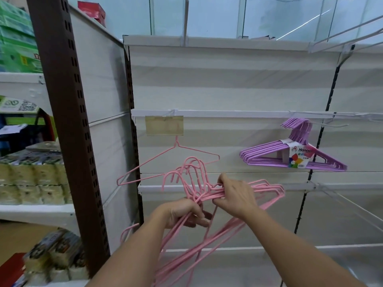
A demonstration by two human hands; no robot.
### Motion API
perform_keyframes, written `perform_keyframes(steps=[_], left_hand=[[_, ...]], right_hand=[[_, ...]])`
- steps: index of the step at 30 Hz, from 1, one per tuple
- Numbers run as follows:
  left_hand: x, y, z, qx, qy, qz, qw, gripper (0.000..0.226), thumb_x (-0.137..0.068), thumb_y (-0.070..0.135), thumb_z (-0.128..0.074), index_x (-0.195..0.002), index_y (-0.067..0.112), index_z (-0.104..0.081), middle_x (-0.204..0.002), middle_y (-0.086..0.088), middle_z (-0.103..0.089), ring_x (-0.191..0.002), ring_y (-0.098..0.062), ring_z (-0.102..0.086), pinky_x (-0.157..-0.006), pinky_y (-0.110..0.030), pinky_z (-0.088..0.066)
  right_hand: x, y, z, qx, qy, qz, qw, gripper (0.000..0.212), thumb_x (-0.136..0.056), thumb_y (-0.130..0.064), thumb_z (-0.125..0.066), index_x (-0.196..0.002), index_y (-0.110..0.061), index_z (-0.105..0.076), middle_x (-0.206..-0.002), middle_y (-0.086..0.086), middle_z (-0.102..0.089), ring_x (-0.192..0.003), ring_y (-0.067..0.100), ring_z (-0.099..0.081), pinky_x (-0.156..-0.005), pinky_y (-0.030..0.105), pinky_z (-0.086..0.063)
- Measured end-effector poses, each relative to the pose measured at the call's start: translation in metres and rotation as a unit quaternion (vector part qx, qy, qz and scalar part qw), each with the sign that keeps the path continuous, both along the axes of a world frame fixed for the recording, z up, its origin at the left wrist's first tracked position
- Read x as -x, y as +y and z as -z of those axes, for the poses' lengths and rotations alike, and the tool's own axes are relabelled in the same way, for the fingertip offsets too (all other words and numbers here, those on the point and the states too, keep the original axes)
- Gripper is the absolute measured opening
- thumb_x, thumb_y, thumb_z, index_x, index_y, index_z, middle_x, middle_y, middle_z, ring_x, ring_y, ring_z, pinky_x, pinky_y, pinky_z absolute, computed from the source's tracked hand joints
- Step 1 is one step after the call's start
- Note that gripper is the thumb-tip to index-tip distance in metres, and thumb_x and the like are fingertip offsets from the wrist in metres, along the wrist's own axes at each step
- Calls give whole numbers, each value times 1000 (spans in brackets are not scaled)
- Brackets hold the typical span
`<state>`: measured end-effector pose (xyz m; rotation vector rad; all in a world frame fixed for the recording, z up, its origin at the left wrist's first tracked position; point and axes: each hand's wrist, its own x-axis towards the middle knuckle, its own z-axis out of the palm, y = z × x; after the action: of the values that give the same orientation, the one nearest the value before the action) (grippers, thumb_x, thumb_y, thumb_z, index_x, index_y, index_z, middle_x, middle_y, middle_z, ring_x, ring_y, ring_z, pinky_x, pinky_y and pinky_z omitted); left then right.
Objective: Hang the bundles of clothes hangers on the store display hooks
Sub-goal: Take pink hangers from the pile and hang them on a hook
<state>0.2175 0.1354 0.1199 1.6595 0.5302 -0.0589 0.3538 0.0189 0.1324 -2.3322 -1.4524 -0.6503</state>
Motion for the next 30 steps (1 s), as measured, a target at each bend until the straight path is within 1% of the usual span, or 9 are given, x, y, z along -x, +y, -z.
perform_keyframes(steps=[3,9,17,19,22,24,26,27,30], left_hand=[[0,4,-7,10,19,14,1000,13,-88,0,-55,-83,11,-50,-103,-16,-68,-53,-11,-55,-64,-23,-50],[5,13,10,-21,89,68,993,23,-90,-7,-48,-98,13,-58,-81,-5,-68,-41,-3,-37,-46,-14,-35],[-11,8,27,-225,-27,-119,967,15,-84,0,-62,-79,14,-60,-77,-3,-59,-68,-13,-53,-68,-25,-46],[-17,8,23,-354,-2,-172,919,9,-85,19,-65,-93,21,-63,-88,-2,-65,-83,-19,-61,-75,-29,-50],[-14,-1,18,-554,50,-242,795,47,-82,32,-68,-125,27,-48,-121,1,-57,-117,-22,-51,-100,-36,-40],[-12,-14,19,-596,22,-276,754,61,-80,35,-68,-134,27,-39,-132,3,-44,-126,-20,-39,-108,-37,-29],[-15,-30,32,-535,-59,-336,773,35,-82,32,-65,-113,23,-50,-111,4,-51,-108,-19,-48,-96,-36,-40],[-18,-37,38,-440,-92,-359,818,19,-85,30,-63,-97,20,-53,-94,4,-55,-93,-20,-53,-84,-38,-47],[-34,-54,53,40,-119,-344,930,29,-91,41,-58,-82,14,-55,-76,-4,-59,-65,-21,-56,-53,-30,-51]], right_hand=[[0,-1,6,22,47,14,999,39,-79,-47,-58,-105,-21,-42,-99,1,-68,-89,29,-61,-64,33,-32],[5,0,1,182,24,-28,983,23,-79,-42,-58,-89,-23,-50,-100,3,-66,-95,28,-61,-66,30,-37],[8,-3,7,178,44,0,983,17,-86,-24,-51,-100,-22,-61,-105,4,-67,-102,27,-61,-73,28,-42],[11,-2,10,152,65,34,986,20,-89,-23,-48,-104,-20,-61,-109,5,-67,-104,27,-61,-77,27,-43],[15,1,17,125,106,96,982,24,-91,-16,-45,-110,-16,-60,-114,7,-65,-107,27,-60,-83,29,-45],[18,3,23,109,140,136,975,25,-93,-14,-44,-114,-14,-58,-116,7,-64,-109,26,-60,-85,29,-46],[22,2,29,94,170,169,966,28,-95,-12,-42,-119,-13,-56,-120,7,-62,-113,24,-59,-88,30,-46],[23,1,34,90,182,179,963,29,-95,-12,-41,-120,-13,-56,-121,7,-61,-114,24,-58,-89,30,-46],[30,-4,47,94,192,187,959,29,-97,-12,-39,-121,-13,-54,-121,7,-62,-113,25,-59,-89,31,-46]])
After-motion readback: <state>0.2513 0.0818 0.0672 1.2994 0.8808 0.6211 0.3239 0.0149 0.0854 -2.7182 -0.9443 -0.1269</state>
